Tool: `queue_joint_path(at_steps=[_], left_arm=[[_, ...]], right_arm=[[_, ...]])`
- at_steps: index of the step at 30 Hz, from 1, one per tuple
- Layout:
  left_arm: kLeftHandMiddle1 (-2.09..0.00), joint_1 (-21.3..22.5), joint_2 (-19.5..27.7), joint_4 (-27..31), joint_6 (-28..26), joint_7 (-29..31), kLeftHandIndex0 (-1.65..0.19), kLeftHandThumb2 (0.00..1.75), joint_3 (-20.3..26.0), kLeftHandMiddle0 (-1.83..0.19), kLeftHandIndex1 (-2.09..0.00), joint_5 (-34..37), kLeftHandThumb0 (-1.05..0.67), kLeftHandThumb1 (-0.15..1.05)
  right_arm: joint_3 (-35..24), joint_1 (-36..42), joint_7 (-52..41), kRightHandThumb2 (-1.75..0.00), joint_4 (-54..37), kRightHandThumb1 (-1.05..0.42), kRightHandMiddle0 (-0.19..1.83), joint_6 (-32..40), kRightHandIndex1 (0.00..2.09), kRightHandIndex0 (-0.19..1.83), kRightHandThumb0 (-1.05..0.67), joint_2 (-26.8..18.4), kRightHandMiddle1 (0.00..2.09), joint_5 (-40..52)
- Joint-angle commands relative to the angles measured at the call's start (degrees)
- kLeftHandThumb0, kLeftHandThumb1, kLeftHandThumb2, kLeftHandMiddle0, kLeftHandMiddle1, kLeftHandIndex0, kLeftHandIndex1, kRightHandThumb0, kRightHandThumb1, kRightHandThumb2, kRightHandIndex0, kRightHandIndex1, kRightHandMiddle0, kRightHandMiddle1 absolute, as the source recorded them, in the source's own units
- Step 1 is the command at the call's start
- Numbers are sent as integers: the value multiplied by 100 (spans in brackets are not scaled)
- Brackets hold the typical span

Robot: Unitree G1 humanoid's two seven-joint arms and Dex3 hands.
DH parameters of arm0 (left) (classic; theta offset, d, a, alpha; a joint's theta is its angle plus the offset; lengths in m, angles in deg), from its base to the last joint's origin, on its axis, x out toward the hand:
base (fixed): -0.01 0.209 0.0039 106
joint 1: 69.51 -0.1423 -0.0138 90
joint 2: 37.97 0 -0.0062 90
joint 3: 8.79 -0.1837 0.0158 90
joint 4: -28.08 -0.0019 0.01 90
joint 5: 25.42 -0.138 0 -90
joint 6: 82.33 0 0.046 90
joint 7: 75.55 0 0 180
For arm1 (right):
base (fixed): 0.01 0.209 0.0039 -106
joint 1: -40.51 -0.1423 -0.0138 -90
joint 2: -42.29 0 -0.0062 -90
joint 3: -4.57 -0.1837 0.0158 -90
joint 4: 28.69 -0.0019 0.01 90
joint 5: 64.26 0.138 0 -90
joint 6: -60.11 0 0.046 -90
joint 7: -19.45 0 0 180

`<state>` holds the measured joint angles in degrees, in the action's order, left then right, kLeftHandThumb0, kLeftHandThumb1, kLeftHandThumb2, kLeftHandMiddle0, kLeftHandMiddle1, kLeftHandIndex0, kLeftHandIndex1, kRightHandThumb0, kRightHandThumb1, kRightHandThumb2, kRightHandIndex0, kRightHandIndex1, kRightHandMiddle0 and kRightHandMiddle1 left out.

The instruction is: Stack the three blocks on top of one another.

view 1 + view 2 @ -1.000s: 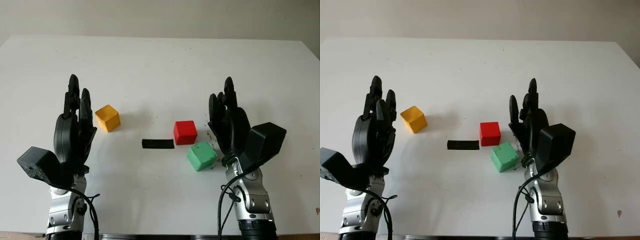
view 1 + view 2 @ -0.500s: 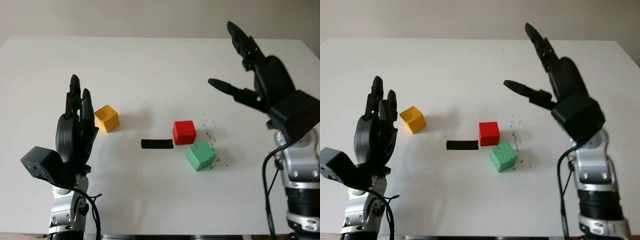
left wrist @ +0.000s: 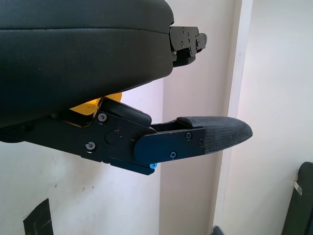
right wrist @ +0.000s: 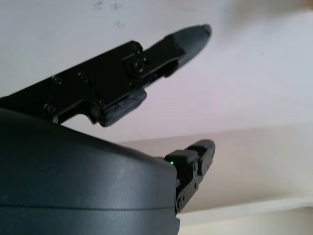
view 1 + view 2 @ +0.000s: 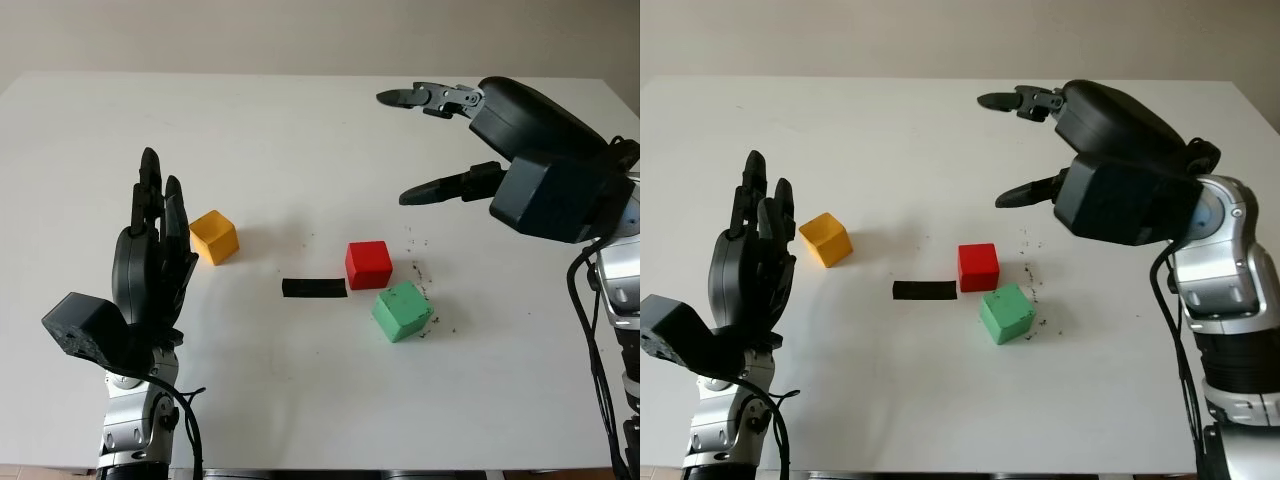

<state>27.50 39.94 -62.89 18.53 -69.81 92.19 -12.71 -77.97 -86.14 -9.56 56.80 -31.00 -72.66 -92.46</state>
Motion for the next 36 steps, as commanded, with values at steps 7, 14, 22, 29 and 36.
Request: queue_joint_path(at_steps=[7,14,22,29,36], left_arm=[[-5,-65,-29,111,-8,-41,8,52,-37,7,-5,-41,-76,105],[-5,-76,-80,162,-42,-128,8,51,-77,7,-5,-103,-76,105],[-5,-96,-92,203,-56,-141,8,51,-105,8,-5,-65,-76,105],[-5,-102,-89,234,-89,-165,9,51,-121,8,-5,-98,-76,105],[-5,-119,-88,276,-120,-172,9,52,-129,8,-5,-96,-75,105]], right_arm=[[503,-110,-161,-6,-139,-90,44,-469,6,19,-75,-140,12,-829],[698,-2,-261,-6,-215,-91,46,-808,5,18,-76,-127,11,-1006],[733,256,-366,-7,-182,-95,45,-1082,3,13,-76,-114,10,-926],[765,450,-190,-6,-66,-97,43,-1186,4,13,-77,33,9,-897],[869,517,281,-6,291,-100,42,-1396,5,14,-77,171,10,-1177]])
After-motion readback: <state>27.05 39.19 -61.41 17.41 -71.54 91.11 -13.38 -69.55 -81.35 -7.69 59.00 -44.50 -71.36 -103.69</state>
